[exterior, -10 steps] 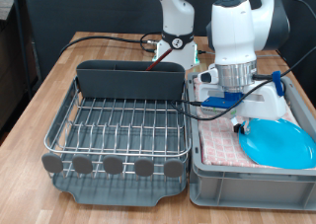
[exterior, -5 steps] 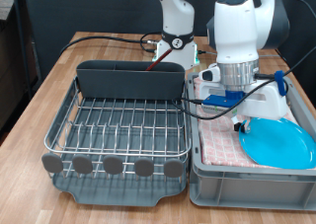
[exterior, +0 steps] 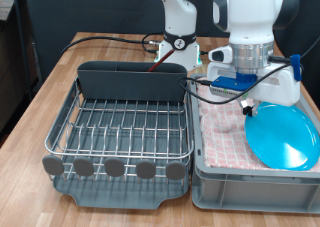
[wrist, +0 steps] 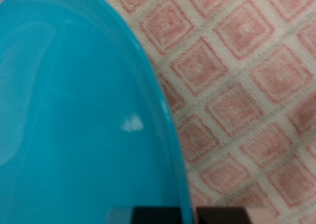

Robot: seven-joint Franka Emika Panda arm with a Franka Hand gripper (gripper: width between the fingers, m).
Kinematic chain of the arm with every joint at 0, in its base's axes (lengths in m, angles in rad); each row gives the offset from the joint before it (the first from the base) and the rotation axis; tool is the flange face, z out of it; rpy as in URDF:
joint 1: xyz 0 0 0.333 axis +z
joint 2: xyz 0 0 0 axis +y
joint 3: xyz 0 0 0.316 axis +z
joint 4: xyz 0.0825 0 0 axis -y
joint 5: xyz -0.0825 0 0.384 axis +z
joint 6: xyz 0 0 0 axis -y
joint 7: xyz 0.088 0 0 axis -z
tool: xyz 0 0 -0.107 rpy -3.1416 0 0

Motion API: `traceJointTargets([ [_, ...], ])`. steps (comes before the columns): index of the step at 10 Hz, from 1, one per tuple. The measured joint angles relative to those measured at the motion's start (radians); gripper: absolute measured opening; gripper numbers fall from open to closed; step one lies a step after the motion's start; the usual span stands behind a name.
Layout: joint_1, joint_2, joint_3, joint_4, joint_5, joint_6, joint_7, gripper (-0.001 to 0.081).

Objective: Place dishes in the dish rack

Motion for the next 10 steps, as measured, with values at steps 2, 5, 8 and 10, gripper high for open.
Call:
traceJointTargets([
  [2, 0.000, -0.043, -0.011, 0.012, -0.033, -0.092, 0.017, 0.0025],
  [5, 0.000, -0.081, -0.028, 0.037, -0.106, -0.194, 0.057, 0.0025],
  [8, 0.000, -0.112, -0.039, 0.080, -0.237, -0.332, 0.167, 0.0025],
  [10, 0.000, -0.131, -0.038, 0.134, -0.322, -0.508, 0.248, 0.0025],
])
